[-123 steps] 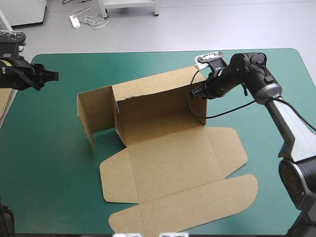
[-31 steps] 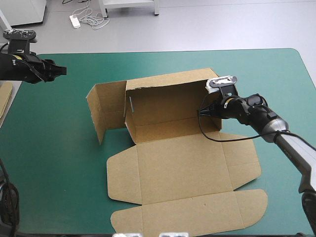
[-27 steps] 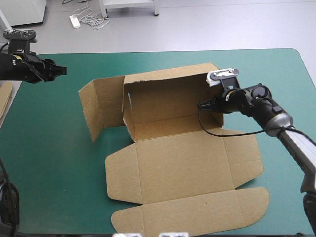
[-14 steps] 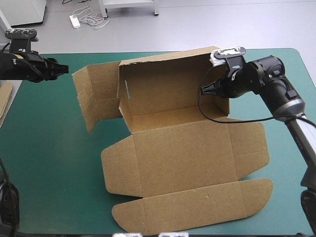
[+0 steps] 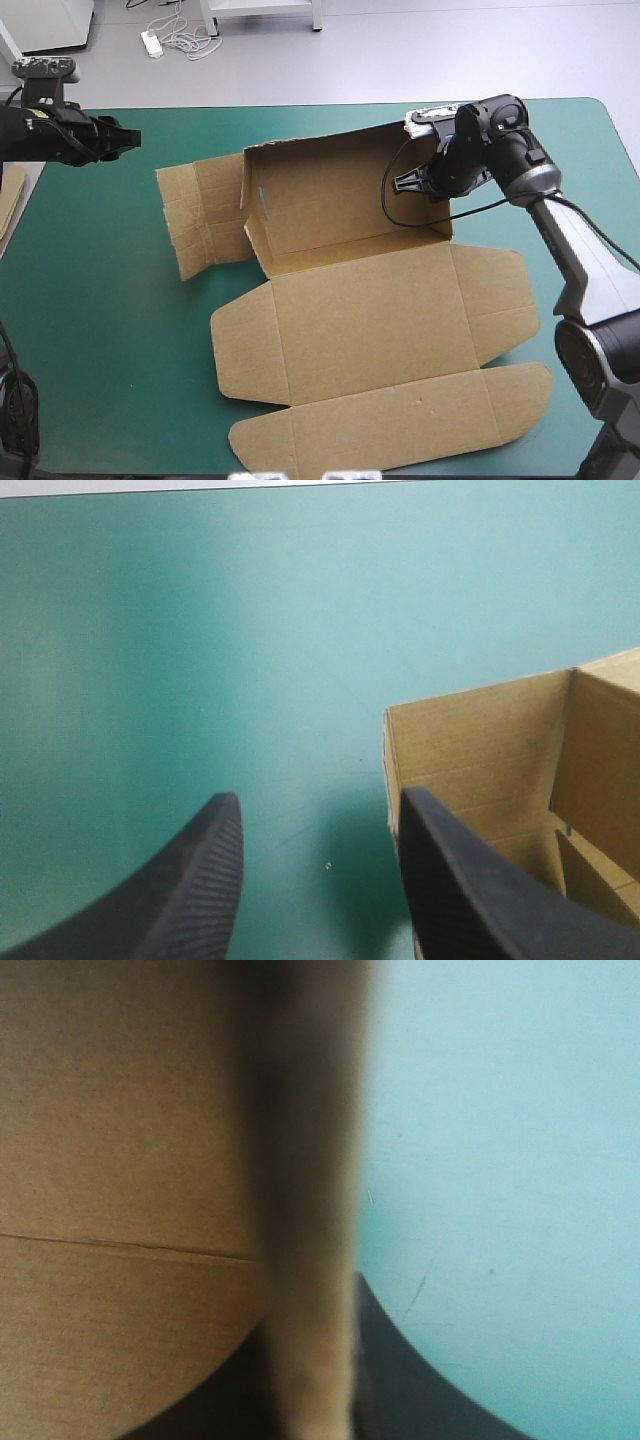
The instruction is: Fold the box
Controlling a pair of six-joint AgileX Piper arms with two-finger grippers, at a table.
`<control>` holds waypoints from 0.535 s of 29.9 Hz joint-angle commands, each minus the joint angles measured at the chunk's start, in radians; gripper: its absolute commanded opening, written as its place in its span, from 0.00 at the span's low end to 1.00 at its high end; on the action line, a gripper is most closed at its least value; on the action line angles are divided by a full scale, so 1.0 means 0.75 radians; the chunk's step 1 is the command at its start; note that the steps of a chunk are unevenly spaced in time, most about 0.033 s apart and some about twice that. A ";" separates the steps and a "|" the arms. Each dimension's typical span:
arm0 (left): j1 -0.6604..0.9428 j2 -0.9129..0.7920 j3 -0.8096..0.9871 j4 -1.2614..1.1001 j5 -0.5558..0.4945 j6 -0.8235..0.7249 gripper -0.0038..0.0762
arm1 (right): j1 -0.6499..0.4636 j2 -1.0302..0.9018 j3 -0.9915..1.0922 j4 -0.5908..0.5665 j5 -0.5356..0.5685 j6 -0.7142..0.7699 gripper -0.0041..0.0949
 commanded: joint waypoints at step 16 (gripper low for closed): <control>-0.005 -0.047 -0.037 -0.039 -0.065 -0.003 0.48 | -0.137 0.132 -0.102 0.211 -0.015 -0.038 0.18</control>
